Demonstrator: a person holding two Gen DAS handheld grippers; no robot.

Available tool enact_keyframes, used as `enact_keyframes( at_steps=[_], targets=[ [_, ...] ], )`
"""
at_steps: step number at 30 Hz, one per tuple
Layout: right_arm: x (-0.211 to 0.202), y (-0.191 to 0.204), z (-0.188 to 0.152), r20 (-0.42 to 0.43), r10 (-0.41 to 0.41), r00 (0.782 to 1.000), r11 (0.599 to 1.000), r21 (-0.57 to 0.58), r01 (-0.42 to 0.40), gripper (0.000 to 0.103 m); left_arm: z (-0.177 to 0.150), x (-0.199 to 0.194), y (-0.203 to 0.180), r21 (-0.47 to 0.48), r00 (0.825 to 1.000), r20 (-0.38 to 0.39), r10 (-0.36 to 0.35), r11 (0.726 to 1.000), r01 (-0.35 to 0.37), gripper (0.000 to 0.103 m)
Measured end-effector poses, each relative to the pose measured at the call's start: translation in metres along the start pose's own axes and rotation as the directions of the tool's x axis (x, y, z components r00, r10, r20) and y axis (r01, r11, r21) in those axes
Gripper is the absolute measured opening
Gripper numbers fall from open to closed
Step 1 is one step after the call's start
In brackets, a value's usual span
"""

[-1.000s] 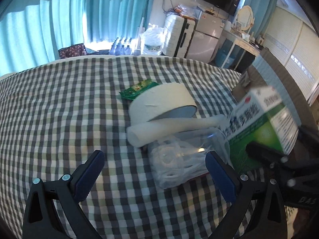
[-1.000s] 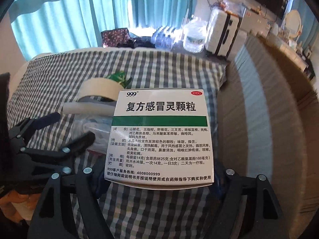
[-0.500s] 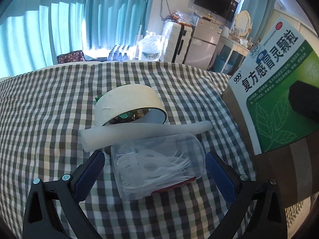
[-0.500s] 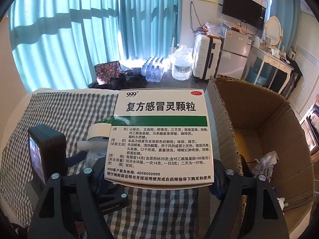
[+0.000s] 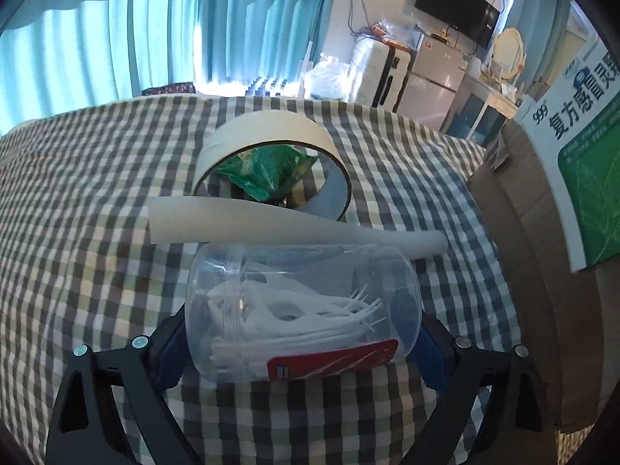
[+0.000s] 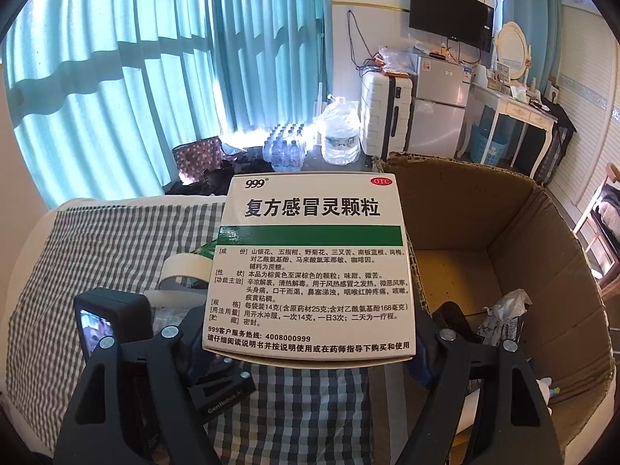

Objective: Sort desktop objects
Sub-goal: 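Grasp the clear red-labelled floss container with the left gripper while the right lifts the medicine box, then carry the medicine box and floss container over the cardboard box with both grippers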

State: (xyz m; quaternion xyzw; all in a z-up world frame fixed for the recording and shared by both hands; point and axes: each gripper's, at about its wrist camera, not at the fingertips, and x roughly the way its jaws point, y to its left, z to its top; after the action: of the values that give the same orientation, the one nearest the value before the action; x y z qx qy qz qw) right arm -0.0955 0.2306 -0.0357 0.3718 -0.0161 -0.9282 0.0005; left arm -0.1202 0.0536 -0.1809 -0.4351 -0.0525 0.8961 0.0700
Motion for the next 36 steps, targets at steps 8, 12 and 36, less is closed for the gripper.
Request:
enact_keyframes(
  at_steps=[8, 12, 36],
  targets=[
    [-0.004, 0.0, -0.004, 0.012, 0.001, 1.0, 1.0, 0.001, -0.001, 0.077, -0.008, -0.023, 0.017, -0.011, 1.0, 0.026, 0.012, 1.0, -0.012, 0.093],
    [-0.013, -0.002, -0.004, 0.027, 0.008, 1.0, 1.0, 0.006, -0.008, 0.077, -0.003, -0.05, 0.022, -0.019, 0.995, 0.091, 0.025, 1.0, -0.024, 0.091],
    [-0.135, -0.006, -0.003, 0.267, 0.107, 0.958, 0.993, -0.068, -0.092, 0.077, -0.008, -0.226, 0.025, -0.013, 0.931, 0.347, 0.112, 0.993, -0.114, 0.09]
  ],
)
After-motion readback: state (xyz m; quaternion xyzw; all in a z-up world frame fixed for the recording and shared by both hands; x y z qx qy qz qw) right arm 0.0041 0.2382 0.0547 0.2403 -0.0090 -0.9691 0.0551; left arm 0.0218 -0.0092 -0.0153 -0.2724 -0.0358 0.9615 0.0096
